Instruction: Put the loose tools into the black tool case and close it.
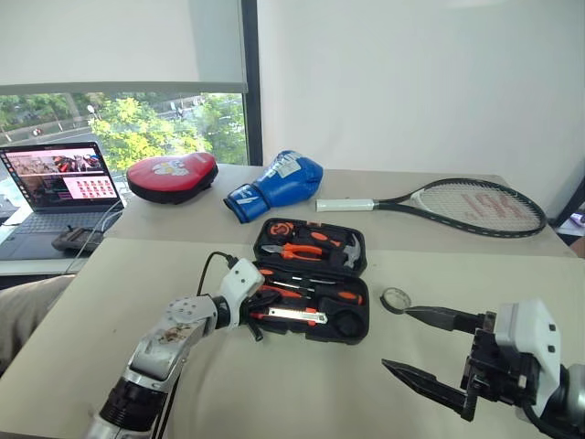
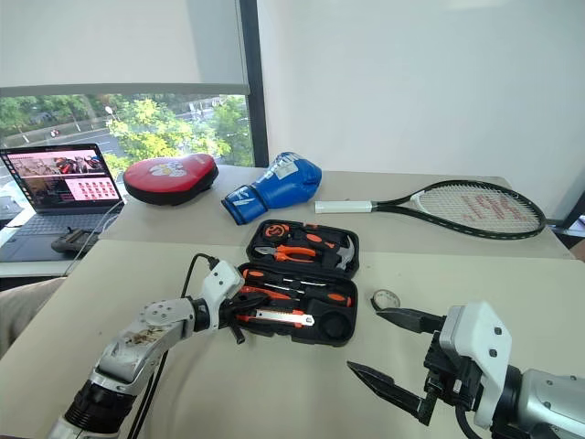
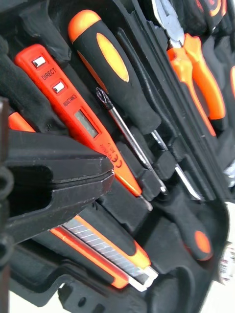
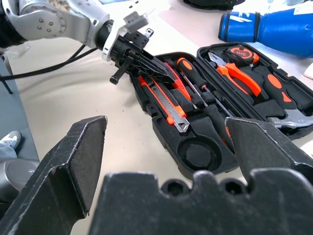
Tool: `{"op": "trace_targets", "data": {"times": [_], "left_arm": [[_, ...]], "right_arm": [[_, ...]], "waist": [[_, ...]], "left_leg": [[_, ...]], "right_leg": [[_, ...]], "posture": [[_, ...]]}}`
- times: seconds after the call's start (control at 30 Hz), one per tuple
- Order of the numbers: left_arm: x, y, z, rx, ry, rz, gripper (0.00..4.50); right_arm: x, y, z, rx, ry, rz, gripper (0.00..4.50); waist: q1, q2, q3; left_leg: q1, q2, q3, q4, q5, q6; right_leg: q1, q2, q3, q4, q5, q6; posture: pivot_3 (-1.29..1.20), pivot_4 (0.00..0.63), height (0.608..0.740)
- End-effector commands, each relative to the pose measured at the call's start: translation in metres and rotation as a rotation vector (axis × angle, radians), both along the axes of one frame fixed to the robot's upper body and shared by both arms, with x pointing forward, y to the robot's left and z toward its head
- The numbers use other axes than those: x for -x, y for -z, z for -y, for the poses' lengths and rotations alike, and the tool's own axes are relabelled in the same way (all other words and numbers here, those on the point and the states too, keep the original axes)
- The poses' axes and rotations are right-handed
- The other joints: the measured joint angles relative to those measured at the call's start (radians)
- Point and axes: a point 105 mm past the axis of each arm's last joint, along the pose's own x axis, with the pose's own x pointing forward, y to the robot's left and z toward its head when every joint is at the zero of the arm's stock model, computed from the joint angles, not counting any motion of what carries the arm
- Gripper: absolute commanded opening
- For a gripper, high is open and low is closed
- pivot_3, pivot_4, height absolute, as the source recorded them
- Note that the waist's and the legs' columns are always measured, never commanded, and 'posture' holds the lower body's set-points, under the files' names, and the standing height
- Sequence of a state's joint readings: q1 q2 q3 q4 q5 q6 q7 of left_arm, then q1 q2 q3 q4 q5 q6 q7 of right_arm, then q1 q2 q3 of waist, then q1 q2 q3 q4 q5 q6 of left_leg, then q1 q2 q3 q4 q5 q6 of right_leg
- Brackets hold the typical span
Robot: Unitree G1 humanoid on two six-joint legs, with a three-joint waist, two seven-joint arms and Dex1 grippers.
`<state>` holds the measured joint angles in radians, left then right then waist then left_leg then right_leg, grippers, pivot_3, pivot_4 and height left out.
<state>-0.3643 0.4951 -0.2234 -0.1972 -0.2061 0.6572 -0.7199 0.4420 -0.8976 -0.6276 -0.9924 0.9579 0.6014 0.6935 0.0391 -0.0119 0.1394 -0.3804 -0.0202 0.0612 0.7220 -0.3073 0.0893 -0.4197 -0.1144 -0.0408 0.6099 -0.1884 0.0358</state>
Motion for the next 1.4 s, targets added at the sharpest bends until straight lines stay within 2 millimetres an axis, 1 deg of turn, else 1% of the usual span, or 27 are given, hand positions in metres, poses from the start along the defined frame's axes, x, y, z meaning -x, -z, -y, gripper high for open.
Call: {"op": "trace_targets", "data": {"times": [0.03, 0.13, 0.17, 0.23, 0.3, 0.33, 0.4, 0.47, 0.53, 0.57, 0.63, 0.67, 0.7, 0.73, 0.77, 0.83, 0.9, 0.93, 0.97, 1.0, 1.03, 1.07, 1.1, 1.17, 1.27, 1.37, 1.4], "left_arm": [[0.016, 0.043, 0.002, -0.104, 0.042, -0.192, 0.04], [0.01, 0.045, -0.004, -0.22, 0.119, -0.105, 0.04], [0.011, 0.047, -0.005, -0.234, 0.144, -0.088, 0.04], [0.014, 0.051, -0.005, -0.243, 0.176, -0.061, 0.04], [0.017, 0.054, -0.003, -0.207, 0.188, -0.066, 0.04], [0.016, 0.052, -0.002, -0.187, 0.184, -0.068, 0.04], [0.008, 0.028, 0.004, -0.054, 0.163, -0.021, 0.04], [-0.001, -0.007, 0.005, 0.121, 0.132, 0.034, 0.04], [0.005, -0.038, 0.003, 0.258, 0.182, 0.043, 0.04], [0.01, -0.05, 0.0, 0.297, 0.212, 0.034, 0.28], [0.024, -0.065, -0.003, 0.331, 0.288, 0.009, 0.75], [0.033, -0.075, -0.007, 0.335, 0.335, 0.003, 1.14], [0.042, -0.082, -0.009, 0.337, 0.38, -0.006, 1.55], [0.05, -0.09, -0.01, 0.333, 0.415, -0.009, 1.87], [0.056, -0.095, -0.012, 0.329, 0.438, -0.015, 2.23], [0.067, -0.102, -0.013, 0.308, 0.477, -0.027, 2.94], [0.073, -0.107, -0.013, 0.291, 0.476, -0.017, 3.73], [0.077, -0.108, -0.013, 0.289, 0.472, -0.019, 4.02], [0.08, -0.109, -0.012, 0.289, 0.471, -0.022, 4.37], [0.083, -0.109, -0.011, 0.29, 0.472, -0.027, 4.5], [0.084, -0.11, -0.01, 0.294, 0.458, -0.017, 4.5], [0.084, -0.11, -0.01, 0.299, 0.442, -0.01, 4.5], [0.085, -0.11, -0.01, 0.301, 0.427, -0.004, 4.5], [0.087, -0.108, -0.012, 0.301, 0.403, 0.0, 4.5], [0.088, -0.105, -0.015, 0.293, 0.373, 0.006, 4.5], [0.089, -0.104, -0.015, 0.298, 0.356, 0.01, 4.5], [0.089, -0.104, -0.015, 0.3, 0.354, 0.012, 4.5]], "right_arm": [[0.001, -0.001, -0.002, 0.013, -0.008, -0.011, 4.5], [0.0, 0.005, -0.003, 0.026, -0.019, -0.047, 4.5], [-0.001, 0.006, -0.003, 0.028, -0.019, -0.049, 4.5], [-0.003, 0.006, -0.002, 0.032, -0.02, -0.048, 4.5], [-0.005, 0.006, -0.002, 0.033, -0.017, -0.047, 4.5], [-0.006, 0.007, -0.002, 0.035, -0.011, -0.05, 4.5], [-0.015, 0.008, 0.004, 0.05, 0.045, -0.041, 4.5], [-0.026, 0.007, 0.012, 0.058, 0.115, -0.017, 4.5], [-0.038, 0.014, 0.021, 0.101, 0.2, -0.03, 4.5], [-0.043, 0.018, 0.024, 0.127, 0.221, -0.041, 4.5], [-0.05, 0.023, 0.027, 0.159, 0.24, -0.052, 4.5], [-0.057, 0.025, 0.029, 0.156, 0.253, -0.079, 4.5], [-0.063, 0.028, 0.031, 0.158, 0.261, -0.103, 4.5], [-0.07, 0.032, 0.036, 0.196, 0.279, -0.123, 4.5], [-0.076, 0.038, 0.042, 0.244, 0.306, -0.156, 4.5], [-0.092, 0.047, 0.056, 0.311, 0.38, -0.218, 4.5], [-0.107, 0.052, 0.054, 0.298, 0.358, -0.26, 4.5], [-0.116, 0.054, 0.052, 0.291, 0.352, -0.265, 4.5], [-0.123, 0.055, 0.051, 0.287, 0.348, -0.273, 4.0], [-0.128, 0.057, 0.051, 0.288, 0.35, -0.279, 3.81], [-0.135, 0.059, 0.05, 0.304, 0.342, -0.274, 3.55], [-0.142, 0.061, 0.048, 0.323, 0.333, -0.263, 3.15], [-0.146, 0.063, 0.047, 0.33, 0.325, -0.269, 2.86], [-0.152, 0.067, 0.043, 0.344, 0.294, -0.289, 2.86], [-0.157, 0.078, 0.045, 0.385, 0.28, -0.325, 2.86], [-0.161, 0.084, 0.046, 0.399, 0.263, -0.34, 2.16], [-0.162, 0.084, 0.045, 0.4, 0.248, -0.336, 1.74]], "waist": [[0.0, 0.001, -0.002], [0.0, 0.0, -0.003], [0.0, -0.001, -0.004], [-0.002, -0.001, -0.006], [-0.002, 0.0, -0.007], [-0.001, 0.0, -0.007], [0.0, 0.0, -0.008], [0.0, 0.0, -0.008], [-0.001, -0.005, -0.004], [-0.002, -0.008, -0.002], [-0.005, -0.011, 0.0], [-0.007, -0.011, 0.0], [-0.009, -0.01, 0.0], [-0.013, -0.01, 0.0], [-0.016, -0.009, 0.001], [-0.02, -0.009, 0.002], [-0.022, -0.01, 0.003], [-0.022, -0.01, 0.003], [-0.023, -0.01, 0.004], [-0.025, -0.01, 0.004], [-0.025, -0.01, 0.005], [-0.025, -0.01, 0.005], [-0.026, -0.01, 0.005], [-0.027, -0.009, 0.006], [-0.026, -0.009, 0.006], [-0.025, -0.009, 0.006], [-0.025, -0.009, 0.006]], "left_leg": [[0.001, 0.0, 0.0, -0.001, 0.0, 0.0], [0.001, 0.0, 0.0, -0.001, 0.0, 0.0], [0.001, 0.0, 0.0, -0.002, 0.0, 0.0], [0.001, 0.0, 0.001, -0.004, 0.0, 0.0], [0.003, 0.0, 0.002, -0.007, 0.0, 0.0], [0.003, 0.0, 0.002, -0.007, 0.0, 0.0], [0.003, 0.0, 0.001, -0.007, 0.0, 0.0], [0.003, 0.0, 0.001, -0.007, 0.0, 0.0], [-0.001, 0.0, 0.001, -0.007, 0.0, -0.001], [-0.003, 0.0, 0.0, -0.006, 0.001, -0.001], [-0.006, 0.001, -0.001, -0.006, 0.004, -0.006], [-0.007, 0.002, -0.001, -0.006, 0.007, -0.012], [-0.007, 0.001, -0.001, -0.007, 0.008, -0.013], [-0.006, 0.001, -0.001, -0.007, 0.008, -0.012], [-0.006, 0.001, -0.001, -0.007, 0.008, -0.012], [-0.006, 0.0, 0.0, -0.007, 0.007, -0.011], [-0.006, 0.0, 0.0, -0.007, 0.007, -0.01], [-0.006, 0.0, 0.0, -0.007, 0.006, -0.009], [-0.005, 0.0, 0.0, -0.007, 0.003, -0.003], [-0.005, 0.0, 0.0, -0.007, 0.003, -0.003], [-0.005, 0.0, 0.0, -0.007, 0.003, -0.003], [-0.005, 0.0, 0.0, -0.007, 0.004, -0.004], [-0.005, 0.0, 0.0, -0.007, 0.006, -0.008], [-0.006, 0.0, 0.0, -0.007, 0.008, -0.011], [-0.006, -0.001, 0.0, -0.008, 0.008, -0.011], [-0.007, -0.001, 0.0, -0.007, 0.008, -0.011], [-0.007, -0.001, 0.0, -0.007, 0.008, -0.011]], "right_leg": [[0.0, 0.0, 0.0, 0.0, 0.0, 0.0], [0.0, 0.0, 0.0, 0.0, -0.001, -0.001], [0.0, 0.001, 0.0, 0.0, -0.002, -0.001], [-0.001, 0.0, 0.001, -0.001, -0.002, -0.003], [0.0, -0.001, 0.001, -0.002, -0.003, -0.003], [0.0, -0.004, 0.002, -0.002, -0.003, -0.003], [-0.001, -0.008, 0.002, -0.002, -0.007, -0.01], [-0.001, -0.009, 0.002, -0.002, -0.007, -0.011], [-0.003, -0.009, 0.002, -0.001, -0.007, -0.01], [-0.005, -0.009, 0.001, 0.0, -0.007, -0.009], [-0.008, -0.007, 0.0, 0.001, -0.005, -0.007], [-0.009, -0.006, 0.0, 0.001, -0.005, -0.006], [-0.009, -0.005, 0.0, 0.0, -0.005, -0.007], [-0.008, -0.003, 0.0, 0.001, -0.005, -0.007], [-0.008, 0.0, 0.0, 0.0, -0.006, -0.008], [-0.008, 0.0, 0.0, 0.0, -0.008, -0.013], [-0.007, 0.0, 0.0, -0.001, -0.009, -0.013], [-0.006, 0.001, 0.0, -0.001, -0.009, -0.013], [-0.006, 0.001, -0.001, -0.001, -0.009, -0.013], [-0.006, 0.002, -0.001, -0.001, -0.009, -0.013], [-0.006, 0.002, -0.001, -0.001, -0.008, -0.012], [-0.006, 0.002, -0.001, -0.001, -0.007, -0.01], [-0.006, 0.002, -0.001, 0.0, -0.006, -0.006], [-0.007, 0.003, -0.002, -0.001, -0.006, -0.006], [-0.007, 0.003, -0.002, -0.001, -0.006, -0.006], [-0.007, 0.003, -0.003, -0.001, -0.006, -0.006], [-0.007, 0.002, -0.003, -0.001, -0.006, -0.006]], "posture": [[0.0, 0.15, 0.74], [0.0, 0.15, 0.74], [0.0, 0.15, 0.74], [0.0, 0.15, 0.74], [0.0, 0.15, 0.74], [0.0, 0.15, 0.74], [0.0, 0.15, 0.74], [0.0, 0.15, 0.74], [0.0, 0.15, 0.74], [0.0, 0.15, 0.74], [0.0, 0.15, 0.74], [0.0, 0.15, 0.74], [0.0, 0.15, 0.74], [0.0, 0.15, 0.74], [0.0, 0.15, 0.74], [0.0, 0.15, 0.74], [0.0, 0.15, 0.74], [0.0, 0.15, 0.74], [0.0, 0.15, 0.74], [0.0, 0.15, 0.74], [0.0, 0.15, 0.74], [0.0, 0.15, 0.74], [0.0, 0.15, 0.74], [0.0, 0.15, 0.74], [0.0, 0.15, 0.74], [0.0, 0.15, 0.74], [0.0, 0.15, 0.74]]}}
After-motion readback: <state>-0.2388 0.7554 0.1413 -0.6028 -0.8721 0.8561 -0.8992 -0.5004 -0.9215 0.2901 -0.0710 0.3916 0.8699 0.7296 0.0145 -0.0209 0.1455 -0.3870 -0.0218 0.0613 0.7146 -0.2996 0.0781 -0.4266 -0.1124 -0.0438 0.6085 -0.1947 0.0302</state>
